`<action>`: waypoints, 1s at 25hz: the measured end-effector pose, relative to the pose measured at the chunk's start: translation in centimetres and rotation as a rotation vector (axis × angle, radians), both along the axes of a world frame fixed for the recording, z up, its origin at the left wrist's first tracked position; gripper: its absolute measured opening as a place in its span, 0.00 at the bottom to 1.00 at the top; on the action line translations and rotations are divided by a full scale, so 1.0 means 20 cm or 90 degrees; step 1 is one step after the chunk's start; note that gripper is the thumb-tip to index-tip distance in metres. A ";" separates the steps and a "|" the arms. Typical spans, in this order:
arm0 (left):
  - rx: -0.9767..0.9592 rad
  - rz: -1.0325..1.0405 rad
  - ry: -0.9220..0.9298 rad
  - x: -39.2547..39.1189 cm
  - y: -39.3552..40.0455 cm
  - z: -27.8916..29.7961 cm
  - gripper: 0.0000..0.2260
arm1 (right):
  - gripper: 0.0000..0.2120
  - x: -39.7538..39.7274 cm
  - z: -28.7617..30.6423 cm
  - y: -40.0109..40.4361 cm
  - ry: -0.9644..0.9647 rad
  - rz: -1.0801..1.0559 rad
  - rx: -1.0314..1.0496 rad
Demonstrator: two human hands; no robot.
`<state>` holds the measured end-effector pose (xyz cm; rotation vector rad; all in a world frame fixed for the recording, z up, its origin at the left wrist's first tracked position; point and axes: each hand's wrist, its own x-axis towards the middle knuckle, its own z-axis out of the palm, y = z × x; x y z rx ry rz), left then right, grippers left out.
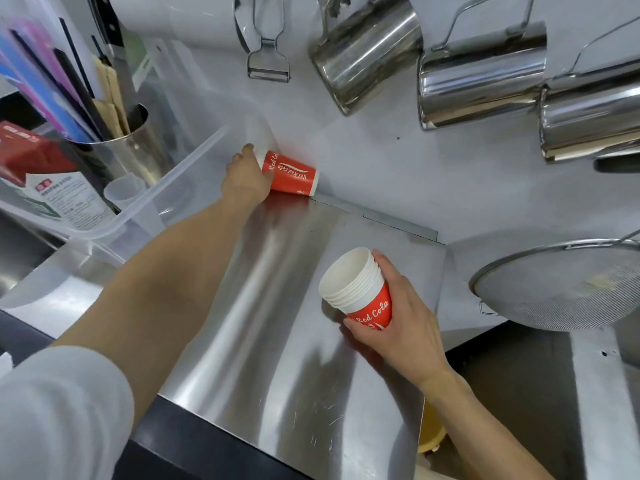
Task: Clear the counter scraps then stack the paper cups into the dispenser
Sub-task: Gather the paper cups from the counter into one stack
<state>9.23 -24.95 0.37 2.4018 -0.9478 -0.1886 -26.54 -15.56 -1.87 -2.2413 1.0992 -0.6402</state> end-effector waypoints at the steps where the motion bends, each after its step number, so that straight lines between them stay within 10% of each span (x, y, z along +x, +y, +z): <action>1: -0.031 0.011 0.024 0.00 0.01 0.00 0.26 | 0.44 0.00 0.00 0.00 0.000 -0.001 0.001; 14: -0.399 0.043 0.274 -0.32 0.56 0.19 0.03 | 0.44 -0.02 0.05 0.09 0.001 -0.011 0.033; 25: -0.602 -0.038 0.475 -0.59 1.31 0.22 0.04 | 0.47 -0.01 0.07 0.41 -0.015 0.081 0.014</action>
